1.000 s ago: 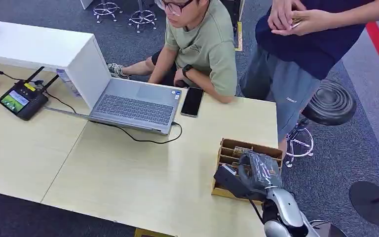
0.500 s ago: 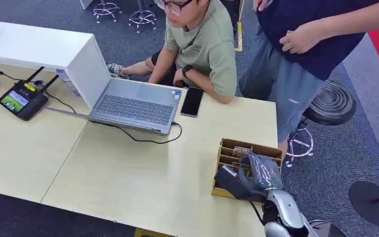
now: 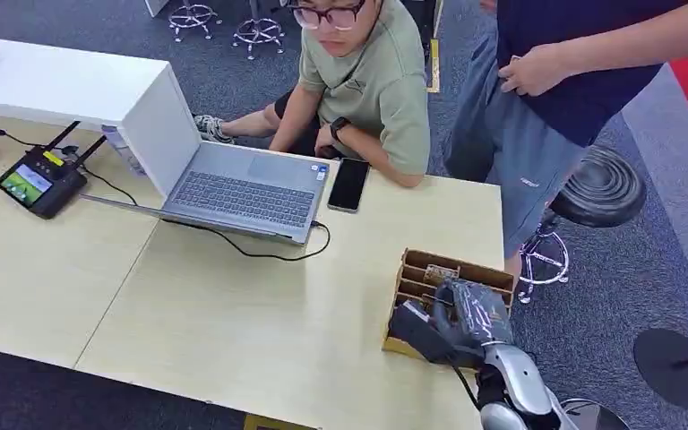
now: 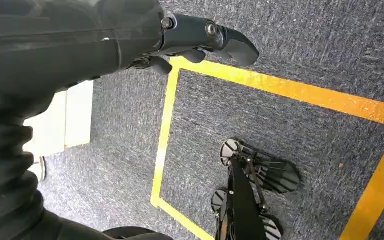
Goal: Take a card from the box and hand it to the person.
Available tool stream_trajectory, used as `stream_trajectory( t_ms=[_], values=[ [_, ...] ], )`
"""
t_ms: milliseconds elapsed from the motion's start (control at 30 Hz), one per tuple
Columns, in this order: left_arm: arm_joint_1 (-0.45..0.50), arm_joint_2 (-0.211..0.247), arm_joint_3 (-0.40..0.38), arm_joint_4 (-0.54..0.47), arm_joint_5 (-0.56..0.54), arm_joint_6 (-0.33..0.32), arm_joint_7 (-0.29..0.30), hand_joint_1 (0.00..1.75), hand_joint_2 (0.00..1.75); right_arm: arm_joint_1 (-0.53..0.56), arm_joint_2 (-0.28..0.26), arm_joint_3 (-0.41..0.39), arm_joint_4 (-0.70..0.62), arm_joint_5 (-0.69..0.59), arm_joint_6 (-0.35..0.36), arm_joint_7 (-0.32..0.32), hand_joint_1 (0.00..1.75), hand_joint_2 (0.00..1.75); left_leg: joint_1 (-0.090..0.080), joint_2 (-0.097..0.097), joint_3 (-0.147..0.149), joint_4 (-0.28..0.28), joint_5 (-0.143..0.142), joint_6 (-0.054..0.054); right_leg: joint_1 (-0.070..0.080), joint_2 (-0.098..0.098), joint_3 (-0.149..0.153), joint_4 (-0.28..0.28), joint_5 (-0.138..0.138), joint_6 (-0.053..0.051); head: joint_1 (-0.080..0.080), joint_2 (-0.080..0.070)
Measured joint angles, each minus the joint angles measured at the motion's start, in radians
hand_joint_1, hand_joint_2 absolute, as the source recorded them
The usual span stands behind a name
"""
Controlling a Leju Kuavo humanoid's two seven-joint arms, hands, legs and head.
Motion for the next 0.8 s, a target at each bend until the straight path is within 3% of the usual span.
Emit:
stream_trajectory(
  t_ms=[67, 100, 267, 300, 433, 467, 567, 800],
  values=[
    [0.0, 0.0, 0.0, 0.0, 0.0, 0.0, 0.0, 0.0, 1.75, 0.0, 0.0, 0.0, 0.0, 0.0, 0.0, 0.0, 1.62, 1.75, 0.0, 0.0, 0.0, 0.0, 0.0, 0.0, 0.0, 0.0, 0.0, 0.0, 0.0, 0.0, 0.0, 0.0],
    [0.0, 0.0, 0.0, 0.0, 0.0, 0.001, 0.0, 0.0, 1.75, 0.0, 0.0, 0.0, 0.0, 0.0, 0.0, 0.0, 1.75, 1.75, 0.0, 0.0, 0.0, 0.0, 0.0, 0.0, 0.0, 0.0, 0.0, 0.0, 0.0, 0.0, 0.0, 0.0],
    [0.0, 0.0, 0.0, 0.0, -0.007, 0.001, 0.0, 0.0, 1.75, 0.0, 0.0, -0.001, 0.0, 0.0, 0.0, -0.003, 1.75, 1.75, 0.0, 0.0, 0.0, 0.0, 0.0, 0.0, 0.0, 0.0, 0.0, 0.0, 0.0, 0.0, 0.0, 0.0],
    [0.0, 0.0, 0.0, 0.0, -0.01, 0.001, -0.001, 0.0, 0.0, 0.0, 0.0, -0.001, 0.0, 0.0, 0.0, -0.003, 1.75, 1.75, 0.0, 0.0, 0.0, 0.0, 0.0, 0.0, 0.0, 0.0, 0.0, 0.0, 0.0, 0.0, 0.0, 0.0],
    [0.0, 0.0, 0.0, 0.0, -0.013, -0.016, -0.003, 0.0, 0.0, 0.0, 0.0, -0.001, 0.0, 0.0, -0.003, -0.007, 1.75, 1.75, 0.0, 0.0, 0.0, 0.0, 0.0, 0.0, 0.0, 0.0, 0.0, 0.0, 0.0, 0.0, 0.0, 0.0],
    [0.0, 0.0, 0.0, 0.0, -0.013, -0.029, -0.009, 0.0, 1.75, 0.0, 0.0, -0.001, 0.0, 0.0, -0.005, -0.01, 1.75, 1.75, 0.0, 0.0, 0.0, 0.0, 0.0, 0.0, 0.0, 0.0, 0.0, 0.0, 0.0, 0.0, 0.0, 0.0],
    [0.0, 0.003, 0.0, 0.0, -0.011, -0.058, -0.048, 0.0, 1.75, 0.0, 0.0, -0.002, 0.003, 0.0, -0.014, -0.015, 1.75, 1.75, 0.0, 0.0, 0.0, 0.0, 0.0, 0.0, 0.0, 0.0, 0.0, 0.0, 0.0, 0.0, 0.0, 0.0],
    [0.0, 0.009, 0.0, 0.0, -0.017, -0.053, -0.032, 0.0, 1.75, 0.004, 0.0, -0.014, 0.005, 0.014, -0.033, -0.017, 1.75, 1.75, 0.0, 0.0, 0.0, 0.0, 0.0, 0.0, 0.0, 0.0, 0.0, 0.0, 0.0, 0.0, 0.0, 0.0]
  ],
)
